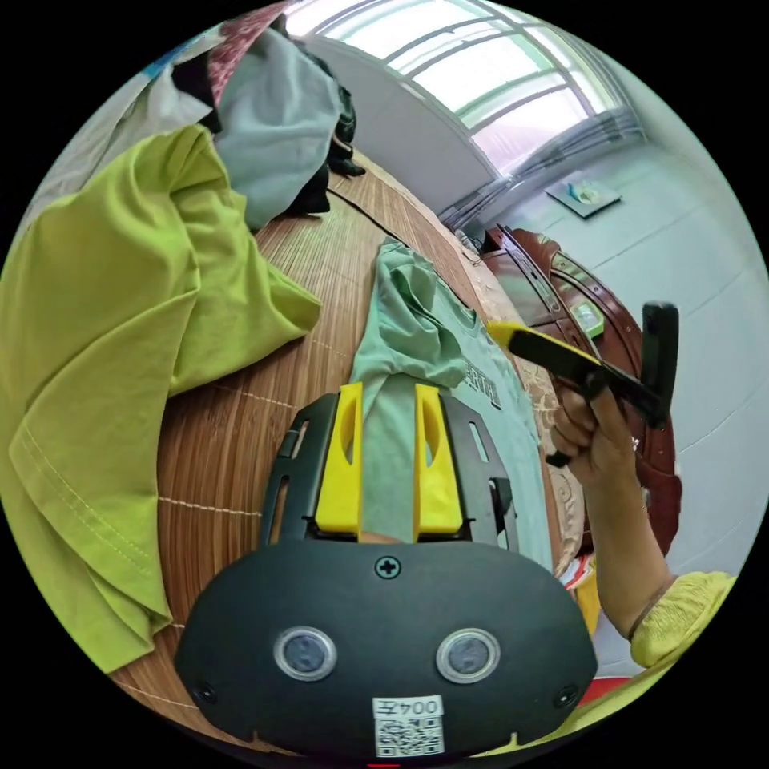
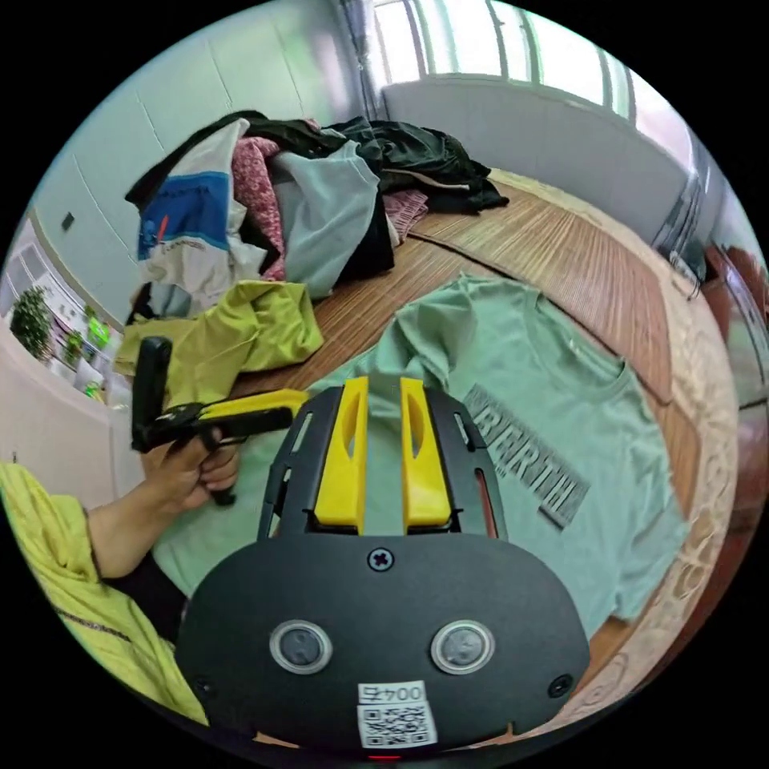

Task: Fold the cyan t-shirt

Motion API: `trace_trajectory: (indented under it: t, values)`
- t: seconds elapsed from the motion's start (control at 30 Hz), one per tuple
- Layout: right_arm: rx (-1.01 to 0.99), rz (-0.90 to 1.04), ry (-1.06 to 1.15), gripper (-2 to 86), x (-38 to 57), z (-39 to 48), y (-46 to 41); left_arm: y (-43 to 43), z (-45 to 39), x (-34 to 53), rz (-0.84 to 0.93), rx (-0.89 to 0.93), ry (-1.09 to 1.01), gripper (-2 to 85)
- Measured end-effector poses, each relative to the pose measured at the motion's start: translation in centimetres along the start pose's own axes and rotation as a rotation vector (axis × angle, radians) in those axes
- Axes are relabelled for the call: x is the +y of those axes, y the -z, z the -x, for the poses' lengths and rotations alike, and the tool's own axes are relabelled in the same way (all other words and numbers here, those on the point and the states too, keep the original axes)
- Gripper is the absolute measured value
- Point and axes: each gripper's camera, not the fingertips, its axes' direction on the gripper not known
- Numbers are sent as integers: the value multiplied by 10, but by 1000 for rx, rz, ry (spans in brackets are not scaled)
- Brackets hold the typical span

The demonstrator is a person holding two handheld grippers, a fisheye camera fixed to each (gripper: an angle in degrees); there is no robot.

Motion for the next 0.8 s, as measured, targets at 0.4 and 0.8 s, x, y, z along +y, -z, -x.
trace_trajectory:
  t: [0.4, 0.8]
  values:
    - [249, 184, 197, 42, -27, 4, -202, 46, 23, -57, -6, -20, 38, 62]
    - [-37, -43, -514, 85, 146, -250, -163, 70, 23, -90, -11, -17, 74, 18]
